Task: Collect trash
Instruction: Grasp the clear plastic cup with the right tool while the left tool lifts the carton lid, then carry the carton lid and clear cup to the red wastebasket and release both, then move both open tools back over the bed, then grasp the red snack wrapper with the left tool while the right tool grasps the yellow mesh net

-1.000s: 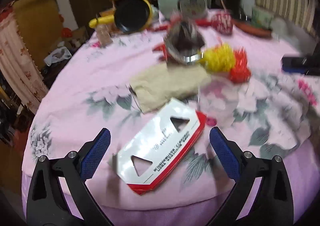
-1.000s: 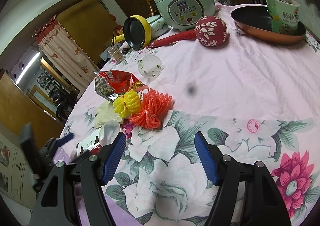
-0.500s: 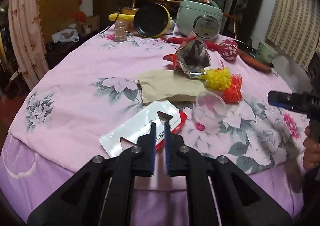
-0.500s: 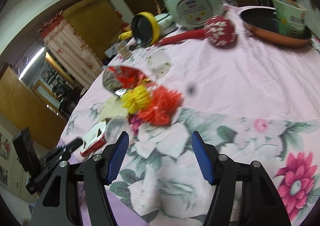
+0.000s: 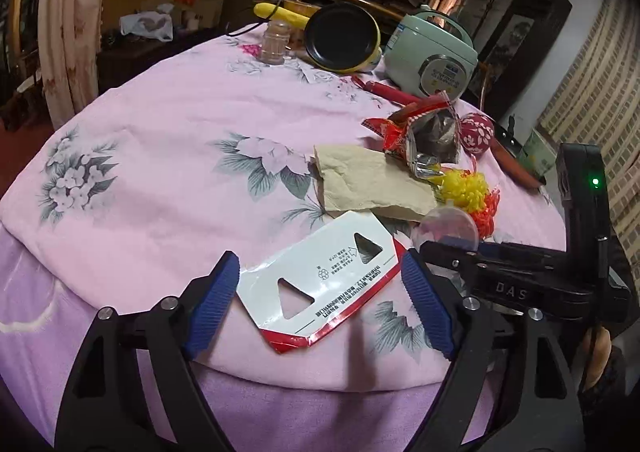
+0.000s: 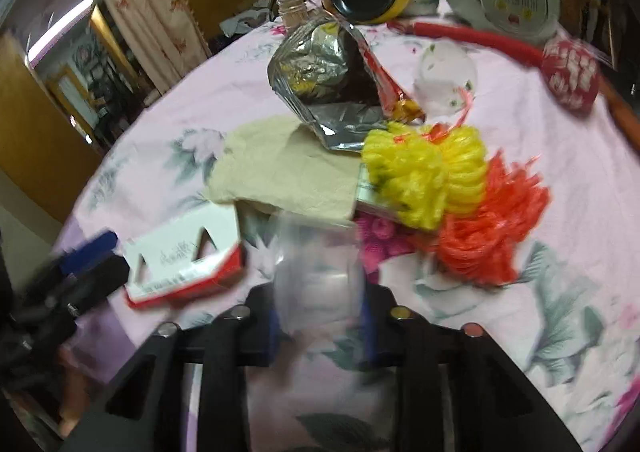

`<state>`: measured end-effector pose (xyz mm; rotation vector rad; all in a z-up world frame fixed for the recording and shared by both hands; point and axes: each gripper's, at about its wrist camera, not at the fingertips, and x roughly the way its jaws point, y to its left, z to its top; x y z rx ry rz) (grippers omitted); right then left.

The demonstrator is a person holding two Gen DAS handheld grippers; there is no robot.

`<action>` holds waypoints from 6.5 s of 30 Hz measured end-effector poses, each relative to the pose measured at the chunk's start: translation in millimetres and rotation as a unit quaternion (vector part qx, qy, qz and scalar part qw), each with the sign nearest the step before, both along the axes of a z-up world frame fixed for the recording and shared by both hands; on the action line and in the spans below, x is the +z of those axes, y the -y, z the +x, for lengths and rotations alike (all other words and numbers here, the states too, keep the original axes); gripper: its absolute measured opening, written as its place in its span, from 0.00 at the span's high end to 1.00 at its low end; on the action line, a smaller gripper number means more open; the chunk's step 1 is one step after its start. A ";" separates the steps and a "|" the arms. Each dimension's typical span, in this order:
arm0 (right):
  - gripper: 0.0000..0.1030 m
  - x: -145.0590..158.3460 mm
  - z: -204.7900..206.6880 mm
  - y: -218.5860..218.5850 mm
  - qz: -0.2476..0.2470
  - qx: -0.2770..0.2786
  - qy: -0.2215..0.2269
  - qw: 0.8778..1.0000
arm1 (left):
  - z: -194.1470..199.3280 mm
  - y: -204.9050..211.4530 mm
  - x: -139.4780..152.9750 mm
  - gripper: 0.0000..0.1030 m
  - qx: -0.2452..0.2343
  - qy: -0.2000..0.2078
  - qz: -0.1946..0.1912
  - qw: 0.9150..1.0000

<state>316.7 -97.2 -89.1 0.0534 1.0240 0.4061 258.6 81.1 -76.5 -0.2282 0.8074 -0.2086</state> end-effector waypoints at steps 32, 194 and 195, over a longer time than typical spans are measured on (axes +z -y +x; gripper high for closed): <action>0.70 48.2 -43.8 106.1 0.113 -0.040 0.047 0.992 | -15.6 54.5 20.0 0.40 -0.071 0.035 0.130 0.988; 0.65 68.3 12.6 79.1 0.127 -0.054 0.082 0.987 | 69.3 -5.3 27.3 0.76 0.063 0.032 0.038 0.997; 0.64 70.4 9.4 79.4 0.131 -0.054 0.082 0.986 | 64.8 -8.5 29.3 0.76 0.066 0.035 0.029 0.997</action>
